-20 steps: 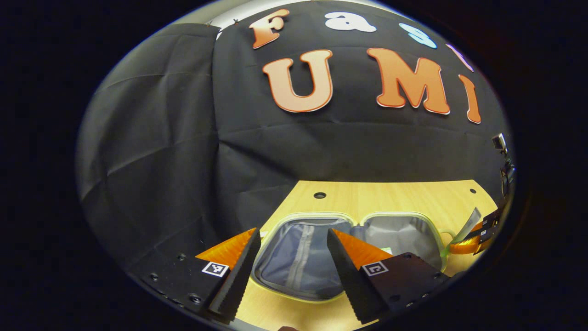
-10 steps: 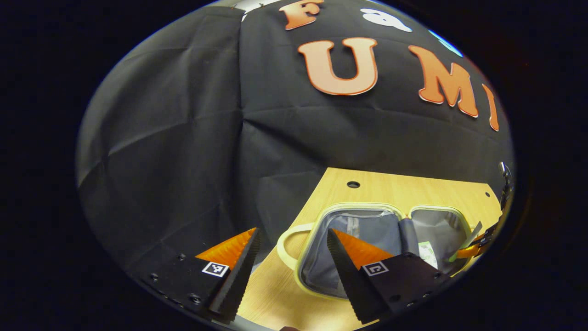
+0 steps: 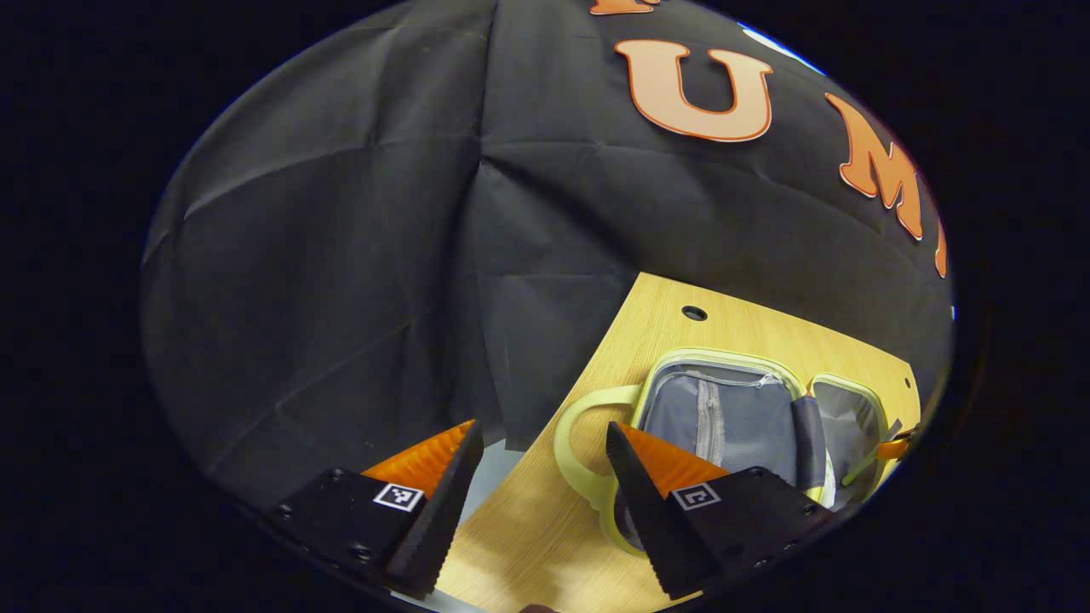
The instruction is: First open the suitcase, pack the skin care products into it, and then close the suitcase.
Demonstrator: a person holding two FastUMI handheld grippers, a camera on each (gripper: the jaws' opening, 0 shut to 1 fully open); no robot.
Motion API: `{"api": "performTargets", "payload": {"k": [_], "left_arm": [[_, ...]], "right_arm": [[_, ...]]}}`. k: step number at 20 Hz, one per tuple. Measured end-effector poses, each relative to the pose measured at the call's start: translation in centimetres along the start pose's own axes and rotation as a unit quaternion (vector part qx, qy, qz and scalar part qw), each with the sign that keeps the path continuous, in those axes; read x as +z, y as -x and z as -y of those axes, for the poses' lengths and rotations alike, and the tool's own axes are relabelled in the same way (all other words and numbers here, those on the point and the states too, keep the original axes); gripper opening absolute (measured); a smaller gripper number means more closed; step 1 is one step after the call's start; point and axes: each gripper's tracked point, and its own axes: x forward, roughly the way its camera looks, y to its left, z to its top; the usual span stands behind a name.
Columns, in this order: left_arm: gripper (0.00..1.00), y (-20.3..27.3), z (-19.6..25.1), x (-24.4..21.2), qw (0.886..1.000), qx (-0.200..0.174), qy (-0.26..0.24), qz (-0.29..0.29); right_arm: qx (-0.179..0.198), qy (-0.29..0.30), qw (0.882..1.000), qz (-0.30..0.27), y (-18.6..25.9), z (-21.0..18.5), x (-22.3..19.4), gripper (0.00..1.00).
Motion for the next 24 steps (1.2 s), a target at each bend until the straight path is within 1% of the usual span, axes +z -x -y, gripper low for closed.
{"api": "performTargets", "payload": {"k": [1, 3, 6, 8, 10, 11, 13, 14, 15, 18, 19, 20, 21, 23, 24], "left_arm": [[0.9, -0.1, -0.3, -0.3, 1.0, 0.001, 0.0, -0.003], [0.9, -0.2, -0.5, -0.6, 1.0, 0.001, 0.0, -0.006], [0.9, -0.6, -0.8, -1.0, 1.0, -0.005, 0.007, -0.012], [0.9, -1.1, -0.4, -1.4, 0.999, -0.023, 0.015, -0.032], [0.91, -2.5, -0.6, -1.8, 0.999, -0.021, 0.019, -0.042], [0.91, -3.2, -0.8, -2.1, 0.998, -0.02, 0.023, -0.052], [0.91, -5.0, -0.4, -2.9, 0.996, -0.031, 0.034, -0.08], [0.91, -6.0, -0.5, -3.5, 0.994, -0.035, 0.037, -0.098], [0.91, -6.6, -0.6, -3.9, 0.993, -0.036, 0.036, -0.11], [0.92, -8.2, 0.0, -5.5, 0.987, -0.046, 0.025, -0.15], [0.89, -8.6, 0.2, -6.0, 0.985, -0.055, 0.021, -0.161], [0.86, -8.9, 0.3, -6.3, 0.984, -0.055, 0.014, -0.171], [0.79, -9.2, 0.9, -6.2, 0.982, -0.069, 0.009, -0.173], [0.53, -9.7, 2.2, -6.3, 0.979, -0.09, -0.005, -0.182], [0.38, -9.5, 2.4, -6.4, 0.979, -0.084, -0.014, -0.186]], "right_arm": [[0.004, 0.0, 1.0, -0.006, -0.2, -0.2, 0.0, 0.51], [-0.002, 0.0, 1.0, -0.009, -1.0, -0.2, 0.7, 0.51], [-0.002, -0.005, 1.0, 0.016, -0.5, -0.6, 2.7, 0.51], [-0.005, -0.013, 0.999, 0.037, 0.5, -0.4, 3.7, 0.51], [-0.018, -0.013, 0.998, 0.064, 2.1, 0.4, 4.8, 0.54], [-0.026, -0.013, 0.997, 0.077, 3.1, 1.0, 5.4, 0.61], [-0.037, -0.02, 0.994, 0.1, 5.2, 2.1, 6.4, 0.7], [-0.045, -0.025, 0.993, 0.109, 6.3, 2.8, 6.7, 0.65], [-0.049, -0.03, 0.991, 0.12, 7.3, 3.4, 7.1, 0.73], [-0.075, -0.027, 0.985, 0.154, 10.6, 5.4, 8.3, 0.76], [-0.083, -0.022, 0.983, 0.164, 11.6, 6.0, 8.5, 0.78], [-0.09, -0.018, 0.981, 0.171, 12.5, 6.5, 8.7, 0.79], [-0.095, -0.018, 0.98, 0.175, 13.4, 6.9, 8.7, 0.79], [-0.104, -0.016, 0.978, 0.177, 14.7, 7.9, 8.3, 0.81], [-0.111, -0.013, 0.977, 0.183, 15.2, 8.7, 8.2, 0.82]]}}
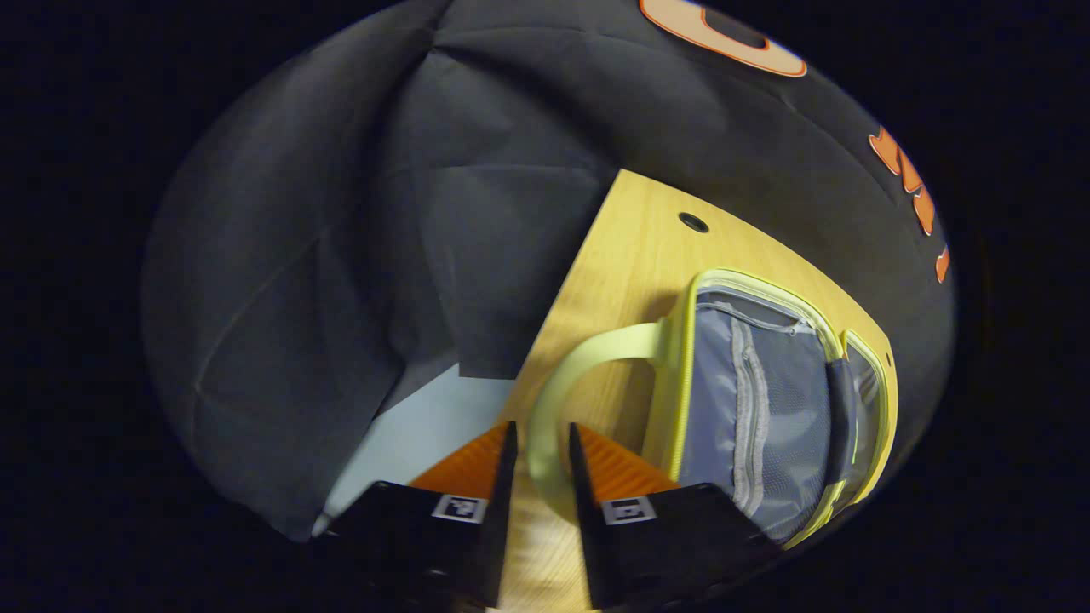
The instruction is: First open the suitcase, pack the skin care products into it, and then close the suitcase.
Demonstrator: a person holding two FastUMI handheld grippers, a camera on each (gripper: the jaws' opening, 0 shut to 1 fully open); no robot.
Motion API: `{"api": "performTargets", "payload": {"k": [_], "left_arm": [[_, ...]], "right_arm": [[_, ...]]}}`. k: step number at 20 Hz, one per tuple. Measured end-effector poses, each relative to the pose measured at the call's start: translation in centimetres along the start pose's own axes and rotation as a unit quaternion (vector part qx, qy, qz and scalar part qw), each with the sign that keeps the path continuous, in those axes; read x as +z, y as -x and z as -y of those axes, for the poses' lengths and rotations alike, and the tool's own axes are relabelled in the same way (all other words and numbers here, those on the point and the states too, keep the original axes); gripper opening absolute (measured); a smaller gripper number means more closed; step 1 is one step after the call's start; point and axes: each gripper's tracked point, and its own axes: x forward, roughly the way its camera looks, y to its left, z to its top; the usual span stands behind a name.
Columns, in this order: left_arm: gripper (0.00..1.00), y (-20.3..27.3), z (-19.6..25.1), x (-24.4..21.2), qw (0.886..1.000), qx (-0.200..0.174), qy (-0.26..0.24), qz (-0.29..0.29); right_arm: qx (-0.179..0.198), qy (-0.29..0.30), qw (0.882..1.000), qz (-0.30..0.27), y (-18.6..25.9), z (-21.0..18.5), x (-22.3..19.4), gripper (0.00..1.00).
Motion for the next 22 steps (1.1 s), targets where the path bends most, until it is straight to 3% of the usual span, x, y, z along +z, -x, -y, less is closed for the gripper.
{"api": "performTargets", "payload": {"k": [1, 2, 3, 4, 5, 11, 15, 22], "left_arm": [[0.22, -0.1, -0.1, 0.3, 1.0, 0.003, -0.007, 0.001], [0.25, 0.2, -0.2, 1.1, 1.0, 0.008, 0.0, 0.017], [0.15, 0.8, 0.3, 1.6, 1.0, 0.003, 0.004, 0.03], [0.14, 1.6, 0.3, 2.3, 0.999, 0.006, 0.013, 0.048], [0.04, 2.4, 0.7, 2.3, 0.999, 0.009, 0.015, 0.048], [0.04, 8.2, 2.3, 5.5, 0.991, 0.039, -0.024, 0.123], [0.04, 13.3, 4.6, 7.7, 0.979, 0.055, -0.047, 0.193], [0.04, 20.9, 12.0, 10.6, 0.961, 0.014, -0.048, 0.271]], "right_arm": [[-0.006, 0.004, 1.0, 0.008, 0.5, 0.8, 0.3, 0.82], [-0.01, 0.008, 1.0, 0.011, 0.9, 1.3, 0.5, 0.82], [-0.012, 0.012, 1.0, 0.014, 1.4, 1.8, 0.6, 0.82], [-0.012, 0.016, 1.0, 0.018, 1.7, 2.3, 0.8, 0.82], [-0.013, 0.02, 0.999, 0.024, 2.0, 2.7, 1.0, 0.82], [-0.002, 0.049, 0.998, 0.048, 3.2, 4.1, 1.6, 0.82], [0.018, 0.047, 0.997, 0.06, 3.5, 4.2, 2.3, 0.82], [0.043, 0.052, 0.993, 0.093, 4.7, 4.3, 3.8, 0.83]]}}
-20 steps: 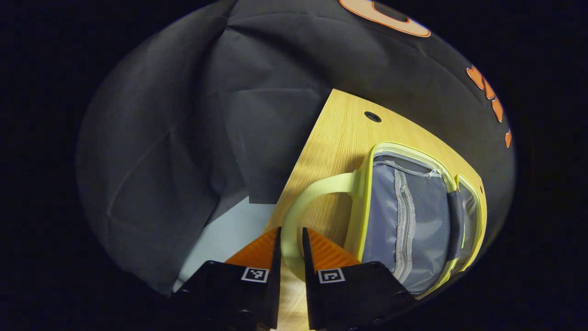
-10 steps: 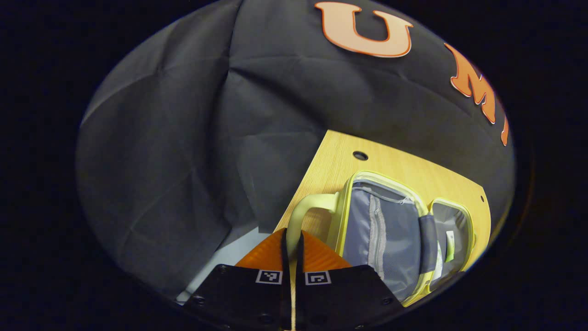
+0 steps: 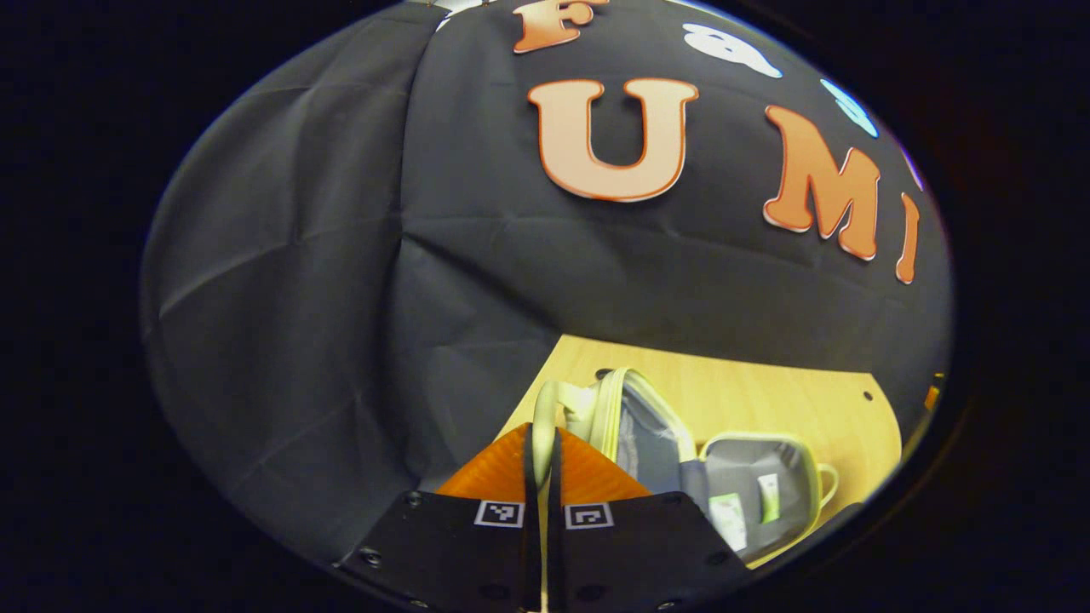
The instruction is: First open the suitcase, pack the skin care products into it, and then close the suitcase.
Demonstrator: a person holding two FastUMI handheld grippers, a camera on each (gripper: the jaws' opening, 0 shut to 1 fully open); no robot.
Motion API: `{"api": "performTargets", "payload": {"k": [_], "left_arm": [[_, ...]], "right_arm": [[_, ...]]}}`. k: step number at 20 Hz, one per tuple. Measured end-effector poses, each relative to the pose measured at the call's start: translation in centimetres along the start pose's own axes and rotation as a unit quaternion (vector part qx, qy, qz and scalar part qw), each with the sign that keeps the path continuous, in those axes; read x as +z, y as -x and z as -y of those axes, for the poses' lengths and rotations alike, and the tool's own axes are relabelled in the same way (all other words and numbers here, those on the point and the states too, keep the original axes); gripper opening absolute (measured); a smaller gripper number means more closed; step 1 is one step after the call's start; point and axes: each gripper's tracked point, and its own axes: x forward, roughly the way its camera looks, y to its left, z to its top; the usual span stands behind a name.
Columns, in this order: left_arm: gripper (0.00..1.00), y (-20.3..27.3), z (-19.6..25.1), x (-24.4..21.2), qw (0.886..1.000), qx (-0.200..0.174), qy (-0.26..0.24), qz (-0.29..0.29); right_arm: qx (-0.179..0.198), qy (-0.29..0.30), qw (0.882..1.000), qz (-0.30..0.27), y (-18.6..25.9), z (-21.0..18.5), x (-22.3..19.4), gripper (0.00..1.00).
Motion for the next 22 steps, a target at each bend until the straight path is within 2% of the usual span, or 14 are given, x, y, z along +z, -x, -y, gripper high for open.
{"api": "performTargets", "payload": {"k": [7, 12, 18, 22], "left_arm": [[0.03, 4.6, 10.6, 3.8, 0.996, -0.074, -0.021, 0.052], [0.03, 6.7, 17.7, 4.2, 0.989, -0.133, -0.013, 0.066], [0.03, 8.3, 25.5, 2.0, 0.98, -0.192, 0.003, 0.053], [0.04, 8.9, 30.6, -0.3, 0.974, -0.226, -0.013, 0.028]], "right_arm": [[0.018, 0.009, 1.0, 0.011, 1.1, 0.4, 0.0, 0.83], [0.017, 0.007, 1.0, 0.01, 1.9, 2.0, -0.6, 0.83], [0.013, -0.006, 1.0, -0.001, 2.8, 4.7, -2.4, 0.82], [0.014, -0.011, 1.0, -0.009, 3.4, 5.7, -3.8, 0.83]]}}
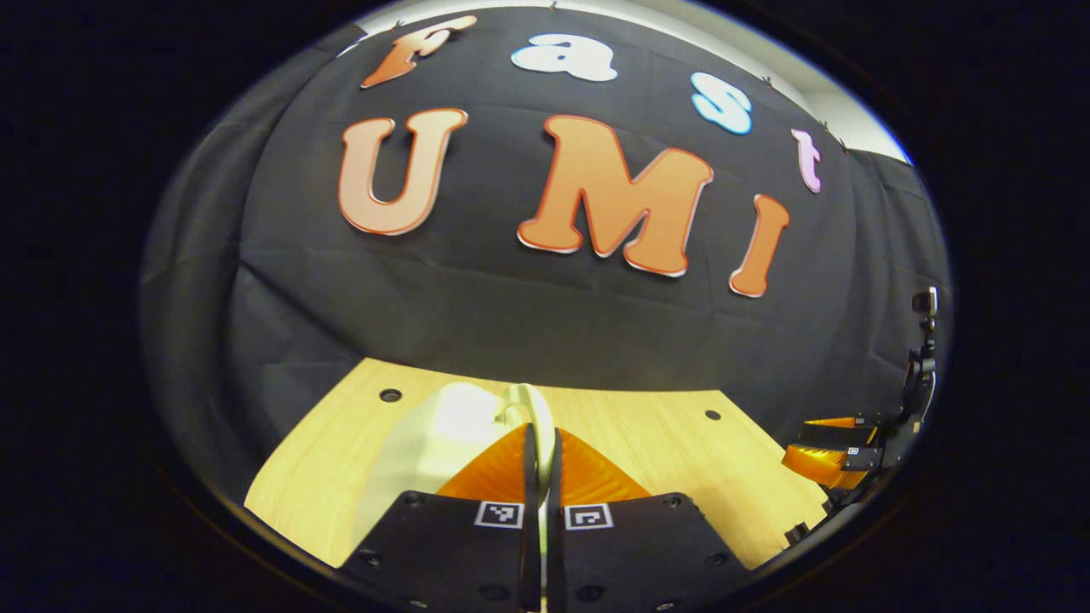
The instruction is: First open the suitcase, pack the skin care products into it, and then close the suitcase.
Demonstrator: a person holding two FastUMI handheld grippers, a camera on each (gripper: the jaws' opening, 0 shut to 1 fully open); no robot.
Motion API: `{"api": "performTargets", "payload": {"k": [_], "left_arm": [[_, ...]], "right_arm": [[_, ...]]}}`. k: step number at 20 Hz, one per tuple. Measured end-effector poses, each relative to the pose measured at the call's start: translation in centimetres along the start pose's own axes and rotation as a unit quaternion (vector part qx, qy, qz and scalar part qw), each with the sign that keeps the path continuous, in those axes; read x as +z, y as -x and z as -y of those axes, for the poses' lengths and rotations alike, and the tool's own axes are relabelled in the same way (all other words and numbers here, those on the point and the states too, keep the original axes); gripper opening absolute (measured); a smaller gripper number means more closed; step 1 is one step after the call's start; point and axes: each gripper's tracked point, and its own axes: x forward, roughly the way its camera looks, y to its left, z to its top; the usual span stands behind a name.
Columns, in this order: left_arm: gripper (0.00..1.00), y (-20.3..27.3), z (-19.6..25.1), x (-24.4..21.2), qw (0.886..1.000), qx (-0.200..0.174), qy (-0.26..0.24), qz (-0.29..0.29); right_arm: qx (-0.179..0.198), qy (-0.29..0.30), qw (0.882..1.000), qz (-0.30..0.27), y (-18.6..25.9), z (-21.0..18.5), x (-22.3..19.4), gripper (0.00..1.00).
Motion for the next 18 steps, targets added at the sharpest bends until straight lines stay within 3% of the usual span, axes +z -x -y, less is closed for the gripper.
{"api": "performTargets", "payload": {"k": [6, 12, 15, 16, 18], "left_arm": [[0.03, -2.6, 5.7, -6.2, 0.997, -0.037, -0.03, -0.055], [0.04, -3.7, 8.4, -10.5, 0.992, -0.042, -0.071, -0.1], [0.13, -3.2, 10.8, -12.6, 0.987, -0.07, -0.078, -0.124], [0.19, -3.0, 11.4, -12.2, 0.988, -0.078, -0.076, -0.112], [0.22, -2.5, 11.3, -10.8, 0.99, -0.068, -0.091, -0.085]], "right_arm": [[0.004, -0.01, 1.0, -0.006, 0.5, 0.9, -1.1, 0.83], [0.012, -0.009, 1.0, -0.01, 0.8, 1.0, -1.7, 0.83], [0.014, -0.01, 1.0, -0.003, 0.7, 0.5, -1.3, 0.83], [0.013, -0.009, 1.0, 0.001, 0.7, 0.5, -1.1, 0.83], [0.008, -0.004, 1.0, 0.015, 0.7, 0.4, -0.1, 0.83]]}}
